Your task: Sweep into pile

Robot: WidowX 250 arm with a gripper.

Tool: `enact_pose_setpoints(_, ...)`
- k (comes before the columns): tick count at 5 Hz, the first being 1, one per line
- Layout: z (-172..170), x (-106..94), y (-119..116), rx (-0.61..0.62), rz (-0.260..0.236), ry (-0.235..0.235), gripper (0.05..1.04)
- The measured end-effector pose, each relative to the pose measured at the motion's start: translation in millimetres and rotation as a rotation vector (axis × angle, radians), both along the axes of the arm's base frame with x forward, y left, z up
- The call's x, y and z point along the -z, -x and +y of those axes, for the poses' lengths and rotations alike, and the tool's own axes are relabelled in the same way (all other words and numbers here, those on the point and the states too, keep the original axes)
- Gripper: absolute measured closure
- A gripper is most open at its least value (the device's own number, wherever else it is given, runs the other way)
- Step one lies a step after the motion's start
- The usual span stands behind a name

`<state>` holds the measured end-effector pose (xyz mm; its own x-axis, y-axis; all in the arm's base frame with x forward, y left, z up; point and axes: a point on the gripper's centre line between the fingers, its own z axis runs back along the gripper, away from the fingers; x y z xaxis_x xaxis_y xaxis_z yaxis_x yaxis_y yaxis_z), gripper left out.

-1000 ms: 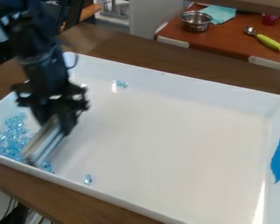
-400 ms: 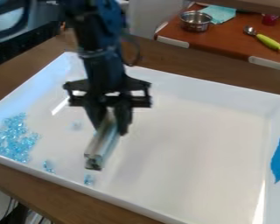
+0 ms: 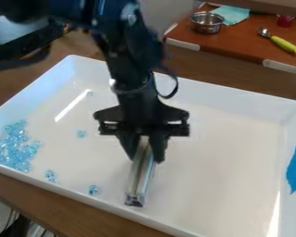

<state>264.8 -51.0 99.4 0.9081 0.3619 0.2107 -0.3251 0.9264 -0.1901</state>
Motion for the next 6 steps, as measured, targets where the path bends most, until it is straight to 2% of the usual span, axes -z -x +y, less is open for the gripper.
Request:
enact_pose_setpoints(1,2,7.6,0,-0.006,-0.017,-0.011,0.704)
enact_pose_setpoints(2,6,13.9,4,0.005,-0.011,-0.021,0.704)
enact_pose_setpoints(3,30,16.6,8,0.0,0.025,-0.038,0.704)
enact_pose_setpoints(5,82,20.8,20,0.022,0.062,-0.063,0.704)
enact_pose_setpoints(6,113,21.7,28,0.032,-0.006,-0.121,0.704)
